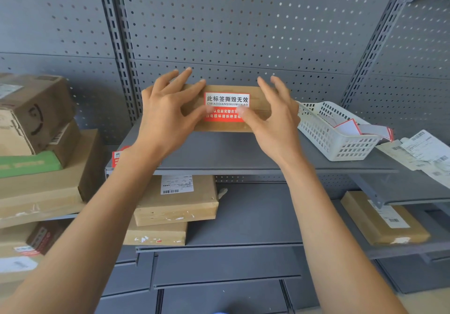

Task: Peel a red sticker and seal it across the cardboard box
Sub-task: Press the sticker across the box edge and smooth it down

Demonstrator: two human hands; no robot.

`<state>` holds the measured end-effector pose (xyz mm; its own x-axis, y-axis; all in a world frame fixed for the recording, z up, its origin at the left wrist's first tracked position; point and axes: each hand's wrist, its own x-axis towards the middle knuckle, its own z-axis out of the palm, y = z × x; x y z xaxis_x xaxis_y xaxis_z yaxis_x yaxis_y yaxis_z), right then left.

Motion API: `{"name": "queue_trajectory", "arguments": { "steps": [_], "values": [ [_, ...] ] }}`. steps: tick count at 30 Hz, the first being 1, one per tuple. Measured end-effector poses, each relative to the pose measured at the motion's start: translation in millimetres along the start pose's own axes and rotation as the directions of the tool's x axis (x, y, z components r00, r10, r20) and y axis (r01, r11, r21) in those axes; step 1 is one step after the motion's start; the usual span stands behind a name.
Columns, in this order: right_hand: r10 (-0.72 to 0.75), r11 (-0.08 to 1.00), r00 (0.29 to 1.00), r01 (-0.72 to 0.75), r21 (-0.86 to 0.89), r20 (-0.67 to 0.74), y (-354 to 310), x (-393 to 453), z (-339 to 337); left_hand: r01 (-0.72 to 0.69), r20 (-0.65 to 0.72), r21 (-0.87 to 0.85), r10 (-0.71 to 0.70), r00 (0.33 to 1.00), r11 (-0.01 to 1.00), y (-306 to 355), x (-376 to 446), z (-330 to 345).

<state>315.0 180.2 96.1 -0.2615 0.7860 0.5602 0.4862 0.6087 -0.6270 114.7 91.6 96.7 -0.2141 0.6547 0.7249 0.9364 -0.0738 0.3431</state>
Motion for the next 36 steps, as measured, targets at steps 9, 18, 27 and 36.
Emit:
{"name": "queue_trajectory", "arguments": {
  "steps": [9, 18, 27, 36],
  "values": [
    [-0.02, 0.998, 0.999, 0.023, -0.057, 0.048, 5.0, -1.0, -3.1, -0.008, 0.022, -0.058, 0.01, 1.0, 0.998, -4.3, -7.0, -1.8],
    [-0.023, 1.0, 0.996, 0.022, 0.002, 0.084, 14.0, -10.3, -2.3, 0.026, 0.039, -0.056, -0.023, 0.999, 0.998, -9.8, -19.4, 2.2],
    [0.01, 1.0, 0.997, -0.008, -0.027, 0.077, 19.9, -25.6, 11.1, 0.089, 0.004, -0.074, -0.089, 0.996, 0.993, -11.9, -41.1, 14.3],
    [0.04, 0.998, 0.995, -0.035, -0.054, 0.091, 28.7, -38.7, 24.8, 0.123, 0.029, -0.043, -0.122, 0.992, 0.991, -16.5, -61.8, 26.8]
  ]
}}
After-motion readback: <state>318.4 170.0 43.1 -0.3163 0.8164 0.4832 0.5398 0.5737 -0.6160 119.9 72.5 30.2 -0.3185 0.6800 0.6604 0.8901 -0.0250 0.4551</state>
